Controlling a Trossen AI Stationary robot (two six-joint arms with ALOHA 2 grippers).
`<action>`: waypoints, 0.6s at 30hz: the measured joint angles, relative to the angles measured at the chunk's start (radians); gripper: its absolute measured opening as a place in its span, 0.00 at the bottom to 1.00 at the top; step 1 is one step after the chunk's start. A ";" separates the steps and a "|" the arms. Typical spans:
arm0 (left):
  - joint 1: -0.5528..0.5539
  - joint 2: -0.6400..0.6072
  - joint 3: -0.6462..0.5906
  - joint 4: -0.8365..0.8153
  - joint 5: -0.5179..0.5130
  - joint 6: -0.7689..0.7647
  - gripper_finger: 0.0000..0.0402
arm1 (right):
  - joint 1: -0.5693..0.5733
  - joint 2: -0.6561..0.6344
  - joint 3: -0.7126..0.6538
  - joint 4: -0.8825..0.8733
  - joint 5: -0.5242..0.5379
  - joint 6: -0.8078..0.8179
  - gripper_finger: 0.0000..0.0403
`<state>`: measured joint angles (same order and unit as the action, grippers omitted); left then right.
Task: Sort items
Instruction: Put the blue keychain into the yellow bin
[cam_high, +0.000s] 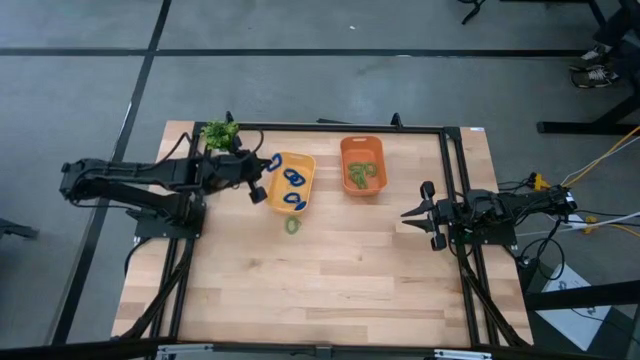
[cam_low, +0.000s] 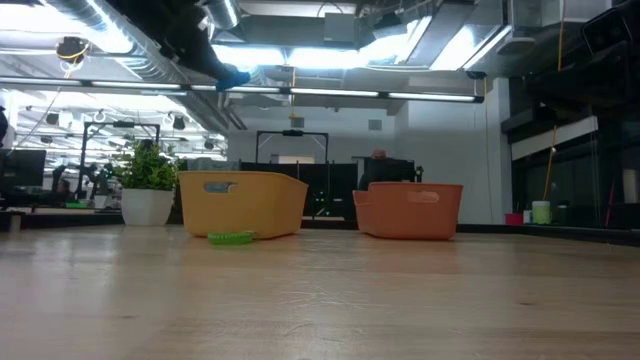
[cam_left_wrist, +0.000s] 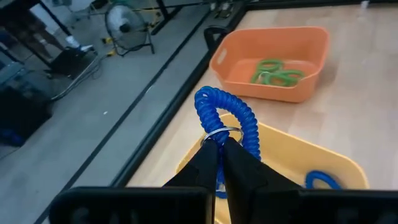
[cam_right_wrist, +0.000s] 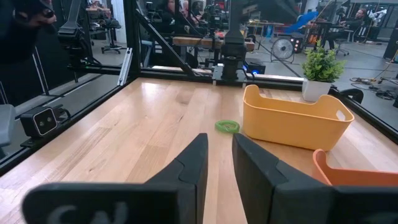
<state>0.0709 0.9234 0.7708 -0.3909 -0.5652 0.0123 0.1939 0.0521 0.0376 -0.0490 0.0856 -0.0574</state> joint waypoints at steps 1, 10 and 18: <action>0.009 0.000 0.000 0.000 0.000 0.001 0.02 | 0.000 0.000 0.000 0.000 0.000 0.000 0.19; 0.096 0.021 0.000 0.022 0.028 0.005 0.02 | 0.000 0.000 0.000 0.000 0.000 0.000 0.19; 0.145 0.124 0.000 0.089 0.092 0.038 0.02 | 0.000 0.000 0.000 0.000 0.000 0.000 0.19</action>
<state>0.2156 1.0478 0.7708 -0.3023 -0.4730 0.0505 0.1940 0.0521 0.0376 -0.0490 0.0856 -0.0574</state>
